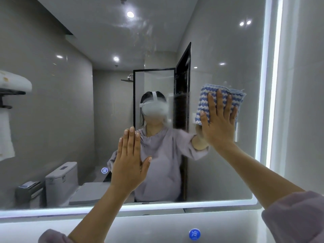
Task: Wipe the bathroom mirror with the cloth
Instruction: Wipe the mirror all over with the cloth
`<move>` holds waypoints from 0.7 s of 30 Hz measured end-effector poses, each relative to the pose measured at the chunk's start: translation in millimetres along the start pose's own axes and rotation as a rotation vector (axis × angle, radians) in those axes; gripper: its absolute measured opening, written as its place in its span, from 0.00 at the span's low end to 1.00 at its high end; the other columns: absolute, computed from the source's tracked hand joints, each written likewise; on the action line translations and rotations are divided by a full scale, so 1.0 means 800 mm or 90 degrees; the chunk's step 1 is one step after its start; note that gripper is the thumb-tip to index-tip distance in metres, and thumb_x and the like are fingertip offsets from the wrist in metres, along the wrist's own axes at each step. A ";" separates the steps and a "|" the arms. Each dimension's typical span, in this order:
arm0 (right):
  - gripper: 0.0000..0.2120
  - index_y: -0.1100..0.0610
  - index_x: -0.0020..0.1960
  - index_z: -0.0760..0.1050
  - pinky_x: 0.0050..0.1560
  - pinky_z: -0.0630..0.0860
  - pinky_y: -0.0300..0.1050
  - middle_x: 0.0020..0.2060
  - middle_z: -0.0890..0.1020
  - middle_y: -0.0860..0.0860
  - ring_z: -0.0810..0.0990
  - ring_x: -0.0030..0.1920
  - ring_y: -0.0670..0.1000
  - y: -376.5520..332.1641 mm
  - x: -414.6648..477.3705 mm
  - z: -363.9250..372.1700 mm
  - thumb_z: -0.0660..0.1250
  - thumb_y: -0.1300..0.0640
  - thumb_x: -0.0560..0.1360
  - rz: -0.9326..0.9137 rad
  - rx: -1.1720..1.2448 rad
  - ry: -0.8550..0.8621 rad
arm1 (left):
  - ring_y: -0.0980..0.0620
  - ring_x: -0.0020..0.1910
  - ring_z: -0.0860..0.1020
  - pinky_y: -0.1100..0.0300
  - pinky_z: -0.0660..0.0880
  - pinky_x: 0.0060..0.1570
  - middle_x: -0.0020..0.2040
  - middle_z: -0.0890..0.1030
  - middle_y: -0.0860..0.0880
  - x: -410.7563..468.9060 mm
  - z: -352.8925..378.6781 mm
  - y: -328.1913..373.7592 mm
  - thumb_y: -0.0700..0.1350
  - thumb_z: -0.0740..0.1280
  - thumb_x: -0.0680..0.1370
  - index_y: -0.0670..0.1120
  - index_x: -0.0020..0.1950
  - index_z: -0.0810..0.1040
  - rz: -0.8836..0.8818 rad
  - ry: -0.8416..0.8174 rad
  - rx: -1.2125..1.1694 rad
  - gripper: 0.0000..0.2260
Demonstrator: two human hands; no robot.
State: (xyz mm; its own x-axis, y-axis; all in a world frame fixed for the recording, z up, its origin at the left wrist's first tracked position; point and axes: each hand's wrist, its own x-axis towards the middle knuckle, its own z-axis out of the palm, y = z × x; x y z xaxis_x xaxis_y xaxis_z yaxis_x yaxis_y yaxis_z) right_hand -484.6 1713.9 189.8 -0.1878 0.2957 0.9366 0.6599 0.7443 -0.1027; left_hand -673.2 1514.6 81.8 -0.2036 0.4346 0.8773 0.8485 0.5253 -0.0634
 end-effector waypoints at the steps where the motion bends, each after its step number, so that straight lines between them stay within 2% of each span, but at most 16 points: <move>1: 0.30 0.52 0.79 0.44 0.75 0.37 0.58 0.79 0.45 0.54 0.41 0.77 0.60 -0.005 -0.001 0.004 0.44 0.42 0.81 0.012 0.002 0.007 | 0.42 0.79 0.46 0.49 0.48 0.77 0.79 0.47 0.39 0.000 0.000 0.000 0.60 0.50 0.79 0.37 0.78 0.50 -0.001 0.001 -0.004 0.35; 5: 0.30 0.53 0.79 0.43 0.74 0.36 0.60 0.78 0.44 0.56 0.39 0.77 0.60 -0.033 -0.006 0.013 0.44 0.43 0.81 0.011 0.007 0.008 | 0.42 0.79 0.47 0.50 0.47 0.77 0.79 0.48 0.39 0.000 0.002 0.000 0.60 0.51 0.79 0.36 0.77 0.51 -0.001 -0.001 -0.007 0.35; 8: 0.31 0.53 0.79 0.43 0.74 0.34 0.59 0.78 0.42 0.56 0.38 0.77 0.60 -0.064 -0.009 0.017 0.41 0.41 0.80 -0.050 -0.004 0.009 | 0.42 0.79 0.48 0.49 0.48 0.77 0.79 0.49 0.39 -0.001 0.001 0.000 0.60 0.51 0.79 0.36 0.77 0.52 0.001 0.000 -0.008 0.35; 13: 0.32 0.51 0.79 0.38 0.74 0.36 0.61 0.78 0.40 0.52 0.39 0.77 0.59 -0.129 -0.012 0.025 0.45 0.40 0.81 -0.135 0.005 0.025 | 0.42 0.78 0.50 0.50 0.47 0.76 0.78 0.51 0.39 0.000 -0.002 0.001 0.60 0.50 0.79 0.36 0.77 0.54 -0.008 -0.002 -0.020 0.35; 18: 0.30 0.49 0.78 0.36 0.72 0.27 0.58 0.77 0.37 0.50 0.33 0.76 0.56 -0.178 -0.009 0.027 0.43 0.40 0.81 -0.220 -0.005 -0.003 | 0.41 0.78 0.51 0.52 0.45 0.77 0.78 0.52 0.40 0.001 -0.003 0.002 0.60 0.51 0.79 0.37 0.77 0.55 -0.013 -0.003 -0.022 0.35; 21: 0.30 0.50 0.77 0.35 0.72 0.28 0.58 0.77 0.36 0.50 0.34 0.76 0.57 -0.185 -0.006 0.027 0.43 0.41 0.82 -0.260 -0.015 -0.020 | 0.42 0.78 0.51 0.53 0.44 0.77 0.78 0.52 0.40 0.002 -0.002 0.003 0.61 0.50 0.79 0.37 0.77 0.55 -0.017 -0.006 -0.025 0.35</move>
State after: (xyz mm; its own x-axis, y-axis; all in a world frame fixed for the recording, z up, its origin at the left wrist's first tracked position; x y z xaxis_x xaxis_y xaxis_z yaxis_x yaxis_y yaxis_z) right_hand -597.0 1614.8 193.0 -0.4594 -0.0023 0.8882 0.5430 0.7907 0.2829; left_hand -670.8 1514.8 83.8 -0.2302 0.4276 0.8742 0.8616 0.5071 -0.0212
